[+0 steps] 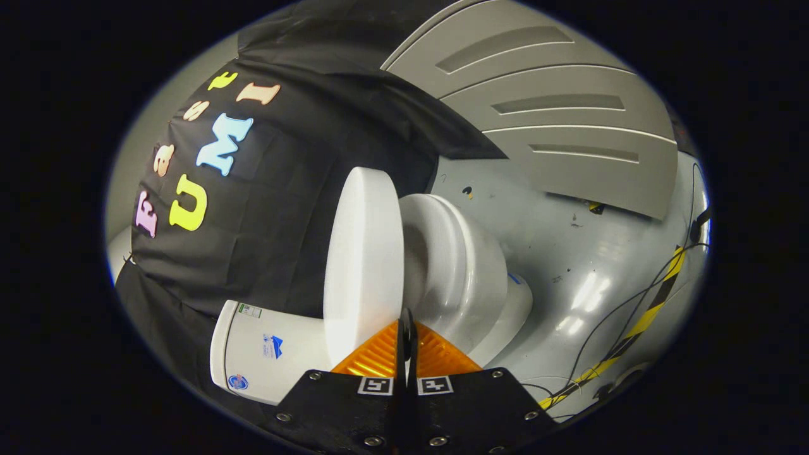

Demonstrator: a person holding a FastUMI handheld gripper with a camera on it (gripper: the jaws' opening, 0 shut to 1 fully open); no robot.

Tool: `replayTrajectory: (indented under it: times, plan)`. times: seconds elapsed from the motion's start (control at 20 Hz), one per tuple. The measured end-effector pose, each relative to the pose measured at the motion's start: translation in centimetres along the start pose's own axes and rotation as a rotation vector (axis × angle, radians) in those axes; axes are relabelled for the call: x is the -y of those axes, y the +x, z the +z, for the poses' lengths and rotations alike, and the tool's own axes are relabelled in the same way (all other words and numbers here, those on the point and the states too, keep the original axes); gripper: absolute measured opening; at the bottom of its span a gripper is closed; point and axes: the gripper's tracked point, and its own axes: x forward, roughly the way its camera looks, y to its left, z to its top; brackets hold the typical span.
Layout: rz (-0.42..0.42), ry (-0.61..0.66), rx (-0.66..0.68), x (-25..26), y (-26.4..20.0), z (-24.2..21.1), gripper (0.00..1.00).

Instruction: Open the toilet lid.

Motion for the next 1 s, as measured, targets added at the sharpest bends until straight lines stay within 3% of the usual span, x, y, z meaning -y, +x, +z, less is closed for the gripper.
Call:
replayTrajectory:
  times: [0.55, 1.0]
  plan:
    - [0.007, -0.155, 0.036, -5.6, -2.5, 0.8, 0.0]
    - [-0.005, -0.183, 0.029, -7.7, -3.5, 0.7, 0.0]
